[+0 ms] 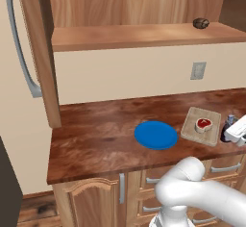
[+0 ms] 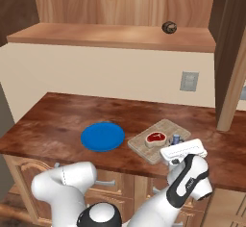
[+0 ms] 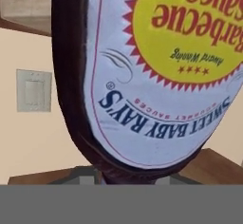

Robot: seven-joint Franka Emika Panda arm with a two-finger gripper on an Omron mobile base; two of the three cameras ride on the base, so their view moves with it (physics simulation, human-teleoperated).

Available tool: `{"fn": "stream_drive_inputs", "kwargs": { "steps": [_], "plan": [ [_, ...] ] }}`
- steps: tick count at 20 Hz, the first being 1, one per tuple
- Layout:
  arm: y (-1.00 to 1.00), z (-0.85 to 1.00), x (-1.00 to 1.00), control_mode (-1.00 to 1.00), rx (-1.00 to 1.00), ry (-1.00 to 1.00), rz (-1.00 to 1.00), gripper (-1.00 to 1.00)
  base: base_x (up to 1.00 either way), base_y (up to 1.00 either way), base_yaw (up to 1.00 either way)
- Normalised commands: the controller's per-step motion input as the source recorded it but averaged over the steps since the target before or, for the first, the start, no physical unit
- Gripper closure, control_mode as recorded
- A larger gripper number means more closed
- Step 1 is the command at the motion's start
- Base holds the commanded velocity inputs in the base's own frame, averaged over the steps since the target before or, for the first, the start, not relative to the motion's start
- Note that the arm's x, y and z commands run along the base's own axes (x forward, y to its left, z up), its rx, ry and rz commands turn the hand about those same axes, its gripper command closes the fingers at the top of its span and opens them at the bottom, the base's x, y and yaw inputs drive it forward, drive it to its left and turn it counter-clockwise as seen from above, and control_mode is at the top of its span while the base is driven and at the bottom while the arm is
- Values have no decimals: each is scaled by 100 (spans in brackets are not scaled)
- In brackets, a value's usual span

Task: Pick the steak from the plate and place it on the cutting board. Then pick the condiment bottle from the cabinet and place it next to the cutting board.

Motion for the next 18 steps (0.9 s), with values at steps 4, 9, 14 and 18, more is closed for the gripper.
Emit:
{"fn": "stream_drive_inputs", "kwargs": {
  "steps": [4, 9, 14, 18],
  "plan": [
    [-3, -39, 0, -100, 0, 0, 0, -100, 0, 0, 0],
    [-9, -30, 0, -100, 0, 0, 0, -100, 0, 0, 0],
    [-10, -12, -11, -100, 0, 0, 0, -100, 0, 0, 0],
    [-12, 0, -25, -100, 0, 0, 0, -100, 0, 0, 0]
  ]
}}
